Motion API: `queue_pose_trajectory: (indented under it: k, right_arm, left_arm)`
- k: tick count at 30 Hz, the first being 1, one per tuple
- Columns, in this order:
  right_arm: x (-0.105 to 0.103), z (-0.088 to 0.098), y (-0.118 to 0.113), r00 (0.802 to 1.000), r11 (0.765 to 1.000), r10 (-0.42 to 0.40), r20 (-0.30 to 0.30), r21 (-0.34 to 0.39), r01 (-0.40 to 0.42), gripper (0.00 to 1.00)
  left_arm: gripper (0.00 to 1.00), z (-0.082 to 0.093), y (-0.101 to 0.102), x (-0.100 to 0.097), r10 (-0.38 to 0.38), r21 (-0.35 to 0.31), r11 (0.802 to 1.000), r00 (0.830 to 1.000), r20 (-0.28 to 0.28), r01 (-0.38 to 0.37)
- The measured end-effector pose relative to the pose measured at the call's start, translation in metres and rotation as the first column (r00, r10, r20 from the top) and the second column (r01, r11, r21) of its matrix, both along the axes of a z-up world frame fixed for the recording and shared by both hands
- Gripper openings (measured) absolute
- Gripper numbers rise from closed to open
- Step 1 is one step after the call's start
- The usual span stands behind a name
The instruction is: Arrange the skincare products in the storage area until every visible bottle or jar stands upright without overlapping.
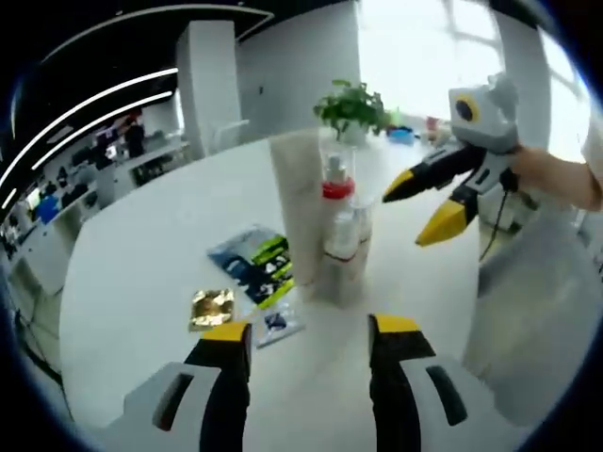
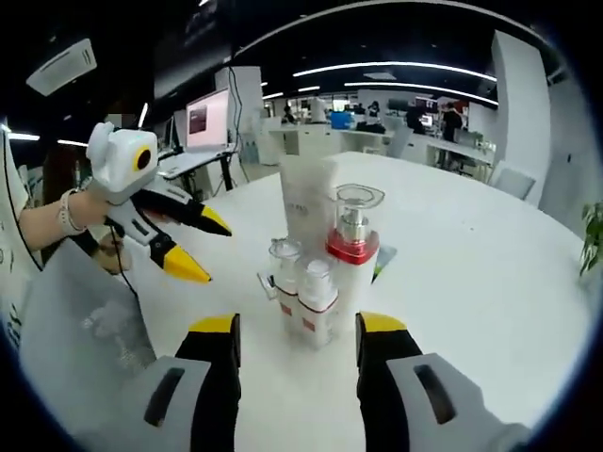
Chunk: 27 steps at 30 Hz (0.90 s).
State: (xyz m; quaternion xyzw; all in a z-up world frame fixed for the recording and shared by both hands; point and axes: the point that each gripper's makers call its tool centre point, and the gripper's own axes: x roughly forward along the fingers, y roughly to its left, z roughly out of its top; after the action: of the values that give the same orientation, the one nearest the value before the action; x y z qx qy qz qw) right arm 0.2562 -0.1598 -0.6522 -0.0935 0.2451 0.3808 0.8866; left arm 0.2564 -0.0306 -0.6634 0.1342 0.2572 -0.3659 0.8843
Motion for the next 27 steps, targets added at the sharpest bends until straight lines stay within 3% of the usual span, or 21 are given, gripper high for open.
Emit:
queue_pose_trajectory:
  k: [13,21,27]
  right_arm:
    - [-0.015,0.018,0.006,1.000,0.999,0.020,0.016,-0.036,-0.020,0.69]
    - [-0.021,0.022,0.006,1.000,0.998,0.023,0.013,-0.059,-0.022,0.79]
    - [-0.024,0.027,0.006,0.999,0.995,0.035,0.028,-0.092,-0.032,0.84]
  left_arm:
    - [0.64,0.020,0.028,-0.014,0.039,-0.012,0.999,0.999,-0.003,-0.039]
    - [0.74,0.035,0.032,-0.028,0.046,-0.037,0.998,0.999,-0.005,-0.047]
    - [0.82,0.035,0.042,-0.031,0.053,-0.033,0.998,0.999,-0.012,-0.053]
